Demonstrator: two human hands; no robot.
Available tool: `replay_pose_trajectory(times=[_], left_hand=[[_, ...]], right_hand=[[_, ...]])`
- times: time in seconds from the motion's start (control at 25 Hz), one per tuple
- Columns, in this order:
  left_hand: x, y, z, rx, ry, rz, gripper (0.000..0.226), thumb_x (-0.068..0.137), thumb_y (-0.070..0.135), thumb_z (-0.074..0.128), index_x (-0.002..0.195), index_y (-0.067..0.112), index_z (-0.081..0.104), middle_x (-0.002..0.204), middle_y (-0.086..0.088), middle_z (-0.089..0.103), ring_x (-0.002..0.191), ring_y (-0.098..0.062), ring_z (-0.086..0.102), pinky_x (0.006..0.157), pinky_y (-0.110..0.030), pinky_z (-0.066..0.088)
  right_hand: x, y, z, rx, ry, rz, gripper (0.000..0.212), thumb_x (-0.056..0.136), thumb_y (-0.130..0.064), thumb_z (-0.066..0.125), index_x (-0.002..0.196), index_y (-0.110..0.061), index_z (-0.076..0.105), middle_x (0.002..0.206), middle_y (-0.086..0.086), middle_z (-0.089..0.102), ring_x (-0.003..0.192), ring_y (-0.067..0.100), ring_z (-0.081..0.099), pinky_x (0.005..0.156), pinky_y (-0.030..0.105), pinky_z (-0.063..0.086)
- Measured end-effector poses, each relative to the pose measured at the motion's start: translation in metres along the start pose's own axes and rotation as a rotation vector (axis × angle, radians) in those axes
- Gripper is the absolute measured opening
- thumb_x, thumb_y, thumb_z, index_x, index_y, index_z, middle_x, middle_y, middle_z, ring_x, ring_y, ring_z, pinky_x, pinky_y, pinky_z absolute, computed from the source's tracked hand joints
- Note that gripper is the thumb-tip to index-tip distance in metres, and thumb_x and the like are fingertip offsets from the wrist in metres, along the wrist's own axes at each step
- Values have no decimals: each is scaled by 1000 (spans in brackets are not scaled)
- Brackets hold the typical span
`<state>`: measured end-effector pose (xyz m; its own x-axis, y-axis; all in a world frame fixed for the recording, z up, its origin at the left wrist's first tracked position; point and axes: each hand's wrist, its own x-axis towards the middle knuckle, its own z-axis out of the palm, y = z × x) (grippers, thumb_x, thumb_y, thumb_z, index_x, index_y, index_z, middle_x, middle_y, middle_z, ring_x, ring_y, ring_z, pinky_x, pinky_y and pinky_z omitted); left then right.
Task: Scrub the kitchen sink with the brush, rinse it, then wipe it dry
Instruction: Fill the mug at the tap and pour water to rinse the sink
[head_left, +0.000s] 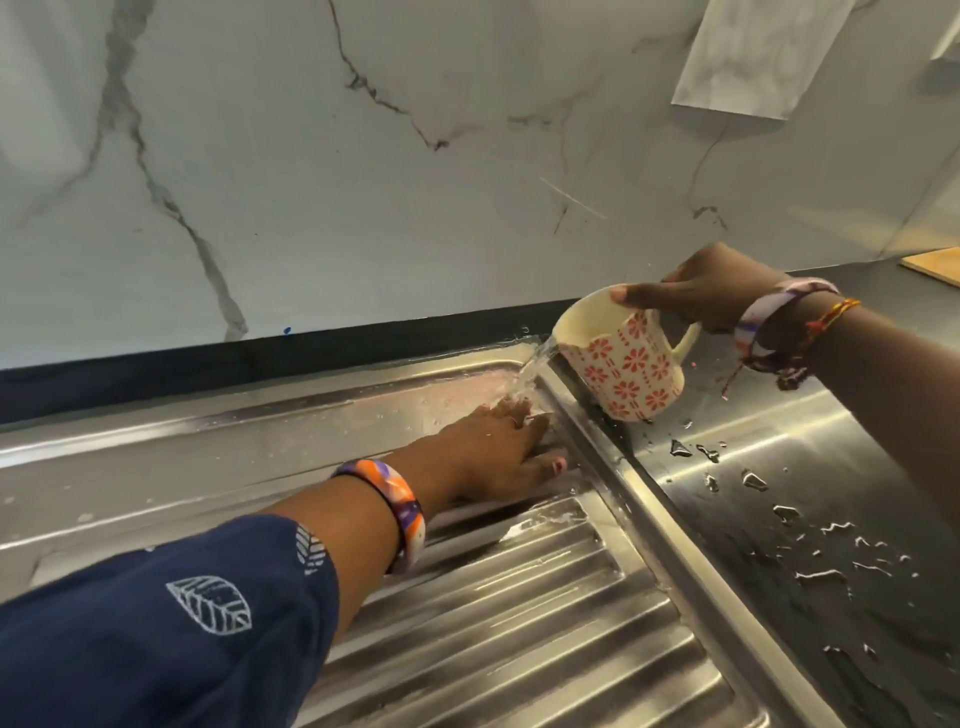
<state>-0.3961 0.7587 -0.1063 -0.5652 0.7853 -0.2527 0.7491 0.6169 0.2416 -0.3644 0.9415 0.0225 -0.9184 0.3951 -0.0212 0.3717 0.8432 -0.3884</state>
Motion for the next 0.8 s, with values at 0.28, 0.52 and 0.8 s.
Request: replay_pose_trajectory(times=[0.28, 0.52, 0.8], left_hand=[[33, -16, 2, -31, 12, -58, 71, 97, 55, 20, 151, 18, -8, 157, -5, -16, 145, -20, -17, 116, -34, -9], [22, -43, 4, -55, 81, -121, 76, 96, 58, 22, 152, 14, -1, 158, -6, -13, 145, -21, -17, 116, -35, -9], [-15, -60, 9, -60, 61, -244, 80, 96, 57, 23, 151, 9, -8, 157, -9, -18, 145, -23, -17, 118, -36, -6]], right_hand=[[35, -17, 13, -335, 117, -123, 60, 72, -71, 56, 71, -12, 65, 62, 2, 57, 57, 19, 49, 50, 20, 31], [45, -38, 28, -364, 131, -271, 63, 73, -70, 55, 85, -11, 71, 72, 5, 63, 68, 23, 55, 54, 22, 35], [44, -61, 33, -224, 39, -299, 57, 75, -65, 57, 51, -13, 54, 56, 5, 53, 54, 22, 45, 50, 25, 29]])
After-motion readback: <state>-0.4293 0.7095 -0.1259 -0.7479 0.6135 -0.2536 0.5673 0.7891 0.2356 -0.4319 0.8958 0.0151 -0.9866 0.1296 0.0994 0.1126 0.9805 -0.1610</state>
